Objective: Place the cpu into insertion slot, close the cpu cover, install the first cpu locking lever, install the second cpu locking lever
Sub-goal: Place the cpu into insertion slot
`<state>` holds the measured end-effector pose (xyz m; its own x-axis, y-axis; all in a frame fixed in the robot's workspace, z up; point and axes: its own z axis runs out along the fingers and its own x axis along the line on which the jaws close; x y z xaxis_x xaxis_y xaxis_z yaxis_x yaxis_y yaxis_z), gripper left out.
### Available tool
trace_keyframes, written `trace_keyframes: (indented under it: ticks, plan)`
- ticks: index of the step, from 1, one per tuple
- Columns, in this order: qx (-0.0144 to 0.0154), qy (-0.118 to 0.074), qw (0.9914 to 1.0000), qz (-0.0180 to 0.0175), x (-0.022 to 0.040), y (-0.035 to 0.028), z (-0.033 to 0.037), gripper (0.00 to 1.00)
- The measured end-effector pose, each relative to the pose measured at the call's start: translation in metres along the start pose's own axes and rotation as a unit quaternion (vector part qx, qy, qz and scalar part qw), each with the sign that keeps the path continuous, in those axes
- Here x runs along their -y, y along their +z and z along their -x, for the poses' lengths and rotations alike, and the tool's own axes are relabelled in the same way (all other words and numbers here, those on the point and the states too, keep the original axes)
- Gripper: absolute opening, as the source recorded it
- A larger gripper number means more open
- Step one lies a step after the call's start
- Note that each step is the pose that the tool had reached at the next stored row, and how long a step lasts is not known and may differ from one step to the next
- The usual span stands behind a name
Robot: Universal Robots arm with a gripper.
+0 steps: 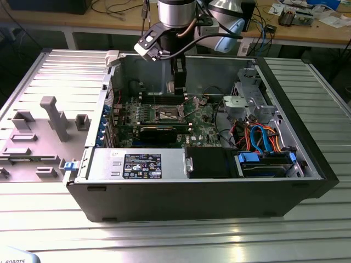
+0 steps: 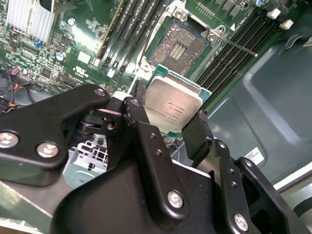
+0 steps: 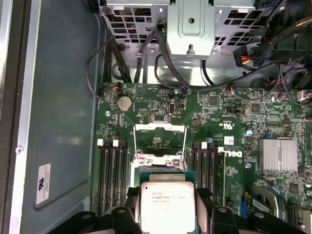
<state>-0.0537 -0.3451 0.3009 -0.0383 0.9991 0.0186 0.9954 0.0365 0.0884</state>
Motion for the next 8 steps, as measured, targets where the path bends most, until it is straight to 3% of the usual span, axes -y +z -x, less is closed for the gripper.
trace_keyframes:
  ticks: [8]
  plan:
    - [0.0003, 0.000, 1.00000, -0.0001, 0.0001, 0.0015, -0.0001, 0.54]
